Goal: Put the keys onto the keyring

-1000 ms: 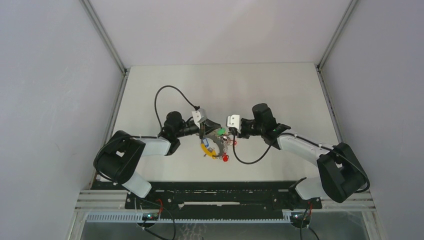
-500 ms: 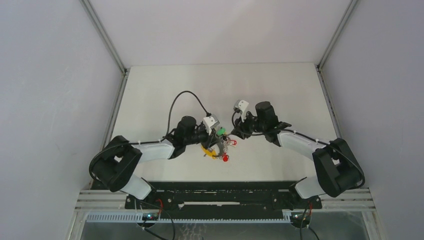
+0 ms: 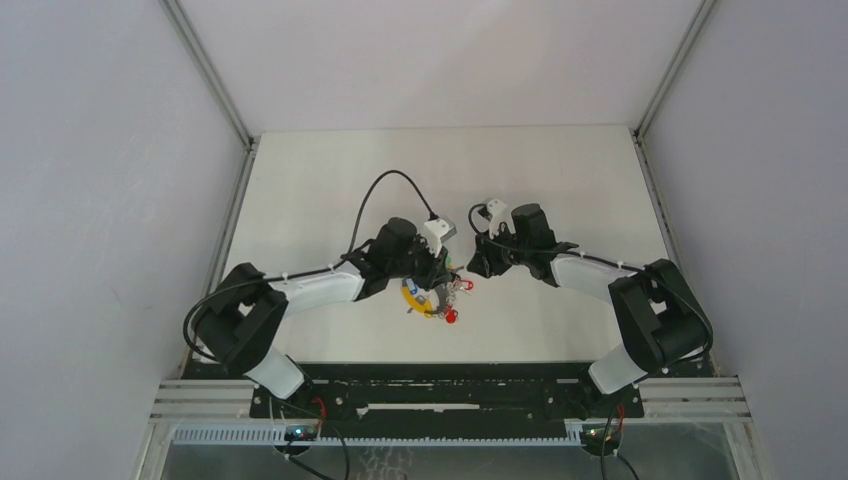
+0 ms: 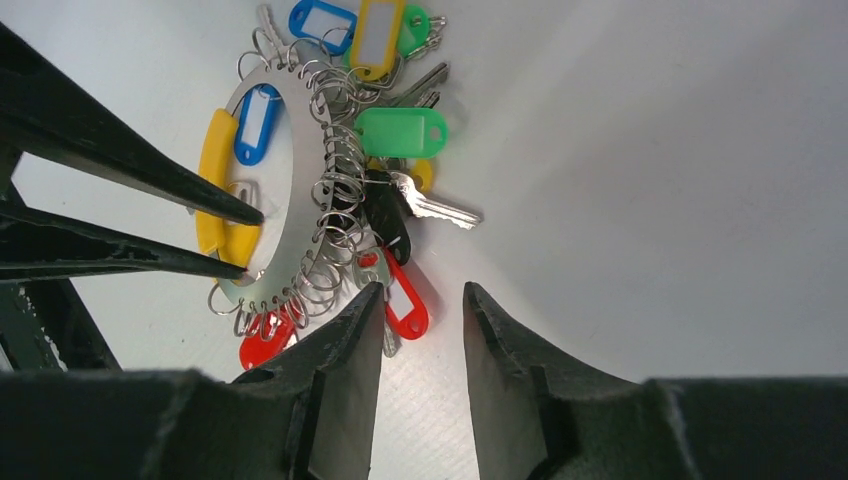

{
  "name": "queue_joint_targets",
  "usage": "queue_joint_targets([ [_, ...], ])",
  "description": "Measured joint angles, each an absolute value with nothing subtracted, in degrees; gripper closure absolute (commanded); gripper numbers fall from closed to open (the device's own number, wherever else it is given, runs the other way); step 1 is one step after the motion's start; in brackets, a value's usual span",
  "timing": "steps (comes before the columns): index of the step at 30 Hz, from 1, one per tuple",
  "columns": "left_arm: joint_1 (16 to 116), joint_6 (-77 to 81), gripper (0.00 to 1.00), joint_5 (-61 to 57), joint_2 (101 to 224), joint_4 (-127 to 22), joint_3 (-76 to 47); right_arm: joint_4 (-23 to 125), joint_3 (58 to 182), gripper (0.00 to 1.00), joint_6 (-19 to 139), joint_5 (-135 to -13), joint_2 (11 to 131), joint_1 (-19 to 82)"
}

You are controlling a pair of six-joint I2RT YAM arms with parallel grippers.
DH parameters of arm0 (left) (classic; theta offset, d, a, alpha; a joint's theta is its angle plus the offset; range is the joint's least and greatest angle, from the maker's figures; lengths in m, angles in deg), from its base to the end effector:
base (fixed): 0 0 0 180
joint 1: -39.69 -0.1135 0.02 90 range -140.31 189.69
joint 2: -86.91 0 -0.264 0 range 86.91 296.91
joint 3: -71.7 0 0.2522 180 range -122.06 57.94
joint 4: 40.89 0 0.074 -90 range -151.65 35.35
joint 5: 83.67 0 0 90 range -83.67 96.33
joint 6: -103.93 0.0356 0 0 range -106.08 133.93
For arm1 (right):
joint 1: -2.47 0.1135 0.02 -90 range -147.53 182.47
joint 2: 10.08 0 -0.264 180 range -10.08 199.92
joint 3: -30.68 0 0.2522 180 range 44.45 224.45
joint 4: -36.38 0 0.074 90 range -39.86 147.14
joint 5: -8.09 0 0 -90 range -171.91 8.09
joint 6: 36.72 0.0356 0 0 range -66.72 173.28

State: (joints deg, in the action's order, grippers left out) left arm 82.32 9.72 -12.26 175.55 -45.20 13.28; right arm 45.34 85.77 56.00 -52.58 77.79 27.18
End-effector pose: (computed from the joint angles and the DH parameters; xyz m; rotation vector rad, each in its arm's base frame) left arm 0.2281 -0.2254 0.1894 0.9219 2.0581 -0.8070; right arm 0.2658 0.1415 0.1708 -0.7063 2.2158 0.8325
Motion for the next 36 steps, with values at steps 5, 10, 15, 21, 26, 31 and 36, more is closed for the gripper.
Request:
queue_joint_targets([
  [5,82.3,6.9,0.79,-13.9,180.7,-48.9,8.3,44.4,85.8,0.64,57.1,-53.3,78.2,27.2],
  [10,82.1,5.8,0.79,-15.3,185.4,-52.7,4.5,44.3,85.8,0.64,57.3,-53.8,78.2,27.0],
  [15,81.3,5.5,0.78,-15.5,186.9,-56.1,3.4,44.2,85.8,0.64,57.4,-53.9,78.2,26.8],
  [21,80.9,5.5,0.77,-15.6,187.6,-58.9,1.9,43.8,85.8,0.64,57.6,-53.8,78.2,26.5],
  [26,80.9,5.5,0.76,-15.3,188.1,-60.1,1.3,43.7,85.8,0.64,57.6,-53.8,78.2,26.5],
  [31,80.9,5.7,0.75,-14.8,188.2,-61.2,0.7,43.7,85.8,0.64,57.8,-53.5,78.2,26.5],
  [36,80.9,6.1,0.75,-14.5,188.2,-61.5,0.4,43.6,85.8,0.64,57.8,-53.3,78.2,26.5],
])
